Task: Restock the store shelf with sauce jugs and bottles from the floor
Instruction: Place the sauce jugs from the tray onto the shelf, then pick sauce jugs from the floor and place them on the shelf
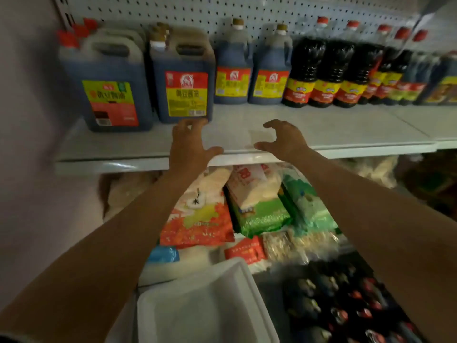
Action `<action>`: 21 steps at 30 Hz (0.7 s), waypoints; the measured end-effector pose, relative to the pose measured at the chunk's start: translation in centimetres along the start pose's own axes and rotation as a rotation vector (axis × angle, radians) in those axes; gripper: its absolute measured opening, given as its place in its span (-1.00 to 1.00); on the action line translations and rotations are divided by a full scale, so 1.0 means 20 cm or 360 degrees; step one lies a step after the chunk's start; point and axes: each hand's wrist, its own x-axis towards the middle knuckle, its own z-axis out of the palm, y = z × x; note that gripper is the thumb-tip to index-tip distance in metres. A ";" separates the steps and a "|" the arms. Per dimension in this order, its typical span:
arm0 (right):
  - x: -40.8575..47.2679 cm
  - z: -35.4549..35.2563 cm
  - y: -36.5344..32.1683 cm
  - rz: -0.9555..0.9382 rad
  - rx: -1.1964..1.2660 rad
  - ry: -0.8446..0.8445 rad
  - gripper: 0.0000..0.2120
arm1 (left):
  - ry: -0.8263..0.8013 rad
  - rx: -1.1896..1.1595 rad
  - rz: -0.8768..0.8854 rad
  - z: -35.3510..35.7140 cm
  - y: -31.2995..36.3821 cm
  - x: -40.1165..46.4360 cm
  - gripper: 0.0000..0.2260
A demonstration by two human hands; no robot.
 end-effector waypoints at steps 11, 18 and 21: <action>-0.59 0.02 1.01 0.0387 0.0149 -0.0163 -0.41 | -0.0523 0.0031 -0.0033 0.78 0.42 -0.45 -0.44; -0.89 0.19 1.89 0.0645 0.0288 -0.0411 -0.45 | -0.0798 -0.0094 -0.0309 1.54 0.83 -0.84 -0.47; -1.06 0.31 2.22 0.0818 0.0394 -0.0534 -0.52 | -0.0956 -0.0144 -0.0467 1.86 0.90 -1.08 -0.51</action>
